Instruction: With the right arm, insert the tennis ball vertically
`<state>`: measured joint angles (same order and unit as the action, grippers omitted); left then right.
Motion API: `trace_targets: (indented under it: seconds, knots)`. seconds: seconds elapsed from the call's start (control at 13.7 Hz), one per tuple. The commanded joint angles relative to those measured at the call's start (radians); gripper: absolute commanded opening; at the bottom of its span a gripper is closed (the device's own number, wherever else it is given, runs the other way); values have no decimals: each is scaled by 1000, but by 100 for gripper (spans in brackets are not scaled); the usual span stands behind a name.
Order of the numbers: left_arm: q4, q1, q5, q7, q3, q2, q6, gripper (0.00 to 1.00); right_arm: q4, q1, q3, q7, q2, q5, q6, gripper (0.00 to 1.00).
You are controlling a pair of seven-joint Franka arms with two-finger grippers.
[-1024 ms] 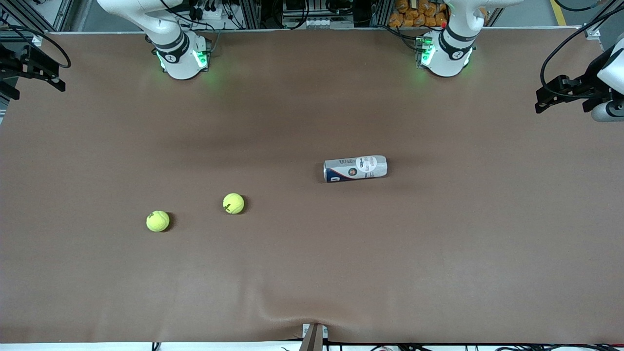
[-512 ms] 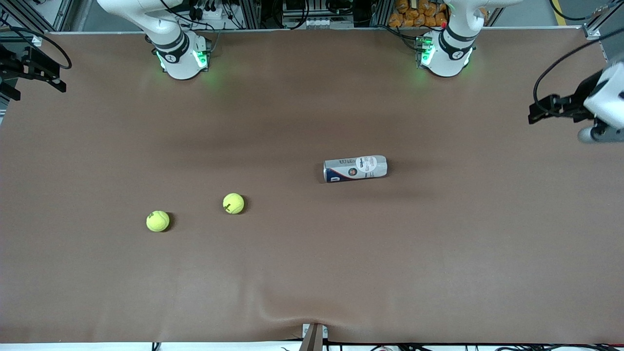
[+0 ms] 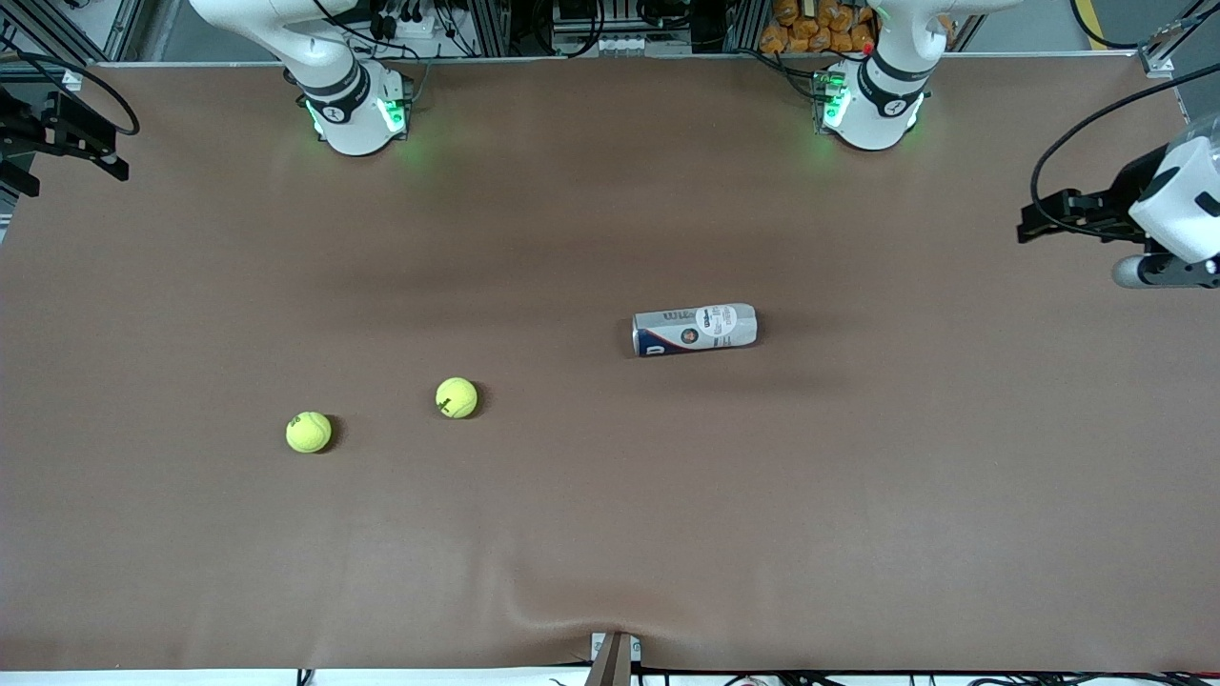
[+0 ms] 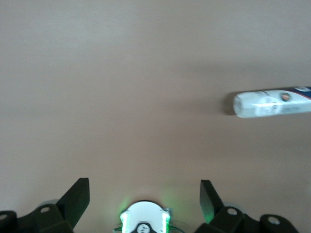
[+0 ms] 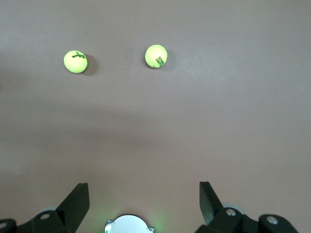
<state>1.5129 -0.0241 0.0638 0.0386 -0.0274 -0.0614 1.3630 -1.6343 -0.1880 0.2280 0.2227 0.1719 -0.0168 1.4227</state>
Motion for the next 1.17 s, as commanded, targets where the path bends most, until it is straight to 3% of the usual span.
trace_targets:
  seconds: [0.0, 0.29, 0.59, 0.95, 1.1]
  knots:
    - [-11, -10, 39, -109, -3, -4, -19, 100, 4, 4, 2, -9, 0, 5, 1, 100]
    - [-17, -14, 137, -314, -8, -92, -1, 100, 2, 4, 2, -11, -2, 5, 4, 100]
    - [-16, -115, 122, -461, -63, -168, 60, 100, -1, 2, 2, -14, -2, 6, 7, 100]
    - [-17, -210, 99, -839, -65, -354, 243, 100, -2, 5, 2, -14, -5, 6, 9, 100]
    - [-13, -284, 58, -896, -65, -379, 307, 100, -2, 5, 2, -14, -5, 6, 9, 100]
